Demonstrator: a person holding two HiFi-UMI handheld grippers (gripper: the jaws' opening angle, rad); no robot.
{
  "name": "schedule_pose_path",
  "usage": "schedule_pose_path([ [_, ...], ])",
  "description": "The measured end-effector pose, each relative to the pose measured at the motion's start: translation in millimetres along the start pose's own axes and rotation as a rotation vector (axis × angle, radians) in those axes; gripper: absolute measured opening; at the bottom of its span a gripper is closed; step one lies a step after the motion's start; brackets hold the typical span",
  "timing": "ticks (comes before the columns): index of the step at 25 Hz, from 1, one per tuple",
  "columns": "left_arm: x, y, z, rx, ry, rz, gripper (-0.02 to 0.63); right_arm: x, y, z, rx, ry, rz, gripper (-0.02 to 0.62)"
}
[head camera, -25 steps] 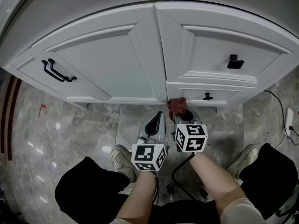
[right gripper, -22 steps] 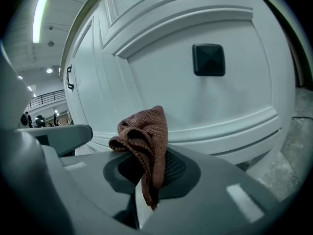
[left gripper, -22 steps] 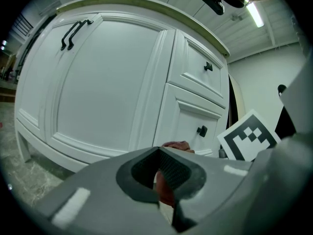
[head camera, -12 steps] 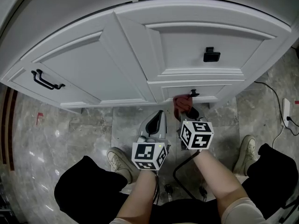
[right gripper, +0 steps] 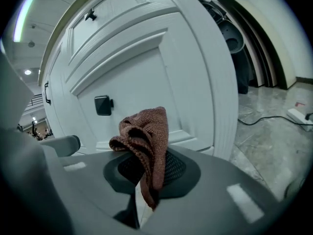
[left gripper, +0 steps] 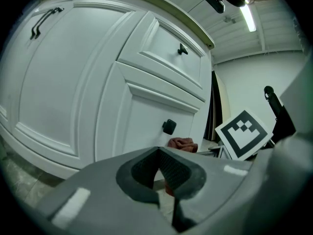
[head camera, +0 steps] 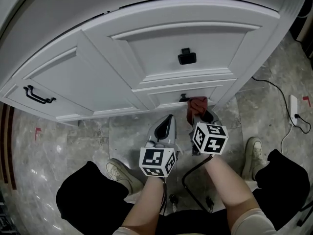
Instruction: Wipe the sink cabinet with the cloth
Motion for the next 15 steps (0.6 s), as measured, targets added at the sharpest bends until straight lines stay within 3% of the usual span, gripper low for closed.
schedule_pose_path([
  [15, 43.3, -27.7, 20.5, -0.035, 0.000, 0.074, 0.002, 101.4, 30.4, -29.5, 0.056, -0.011, 0.231, 0.080],
])
Point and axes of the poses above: the fingertips, and each gripper's own axes: y backward along the fingers, x to its right, z out of its underside, the point moved 3 cm from there along y, backward along the fingers, and after that the axes turned 11 degrees about x, right-handed, at the moved point
